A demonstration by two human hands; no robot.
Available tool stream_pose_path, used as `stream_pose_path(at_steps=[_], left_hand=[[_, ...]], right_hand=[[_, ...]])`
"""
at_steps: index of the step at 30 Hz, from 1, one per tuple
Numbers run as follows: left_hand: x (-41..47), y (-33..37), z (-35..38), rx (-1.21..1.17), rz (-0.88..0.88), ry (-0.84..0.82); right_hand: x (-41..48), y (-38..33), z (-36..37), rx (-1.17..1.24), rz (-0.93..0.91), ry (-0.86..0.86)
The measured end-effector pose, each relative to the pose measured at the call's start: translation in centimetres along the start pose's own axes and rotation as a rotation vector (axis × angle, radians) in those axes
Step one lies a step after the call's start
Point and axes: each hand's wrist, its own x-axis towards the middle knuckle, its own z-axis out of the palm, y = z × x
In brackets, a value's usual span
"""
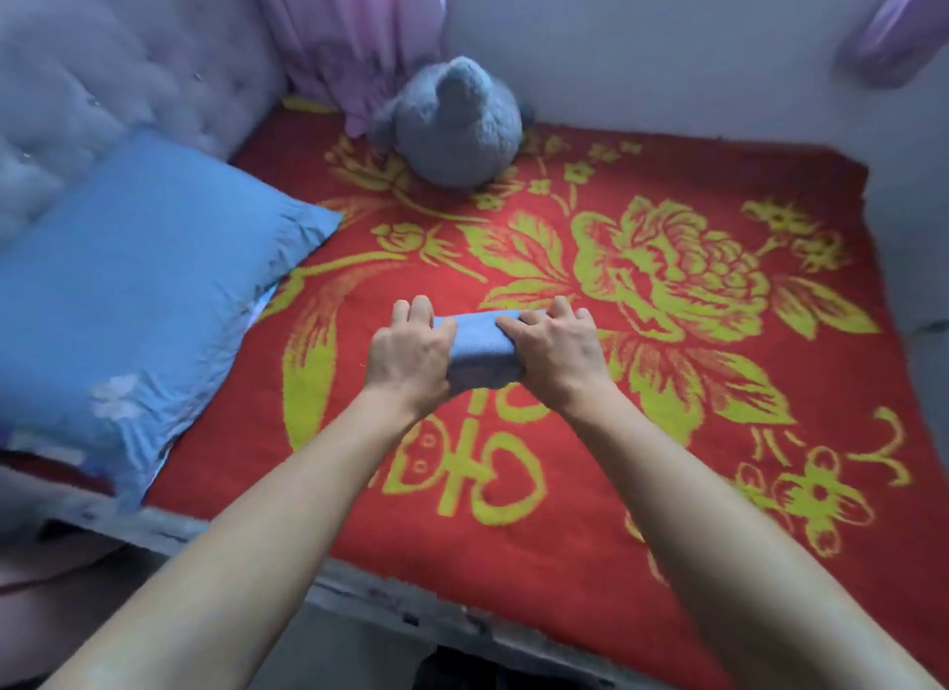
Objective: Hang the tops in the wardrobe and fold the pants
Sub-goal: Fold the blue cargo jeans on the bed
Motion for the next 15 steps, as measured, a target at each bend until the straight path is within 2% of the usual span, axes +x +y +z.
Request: stream_pose_path(at_steps=[6,11,15], left_hand=[[-5.1,-4.2,-9.9,0.03,-0.188,0.21],[-12.8,-4.7,-14.8,0.069,-0.33,0.268],[-20.4,-3.9,-16.8,0.137,-0.425,0.255]], right_hand=[[0.4,-3.0,-11.9,-0.021,-0.13,0.215],[-3.2,-5.9,-17.7,-0.008,-0.328,0.3],[-6.8,-8.7,-19.7,0.015,-0.502,0.352]])
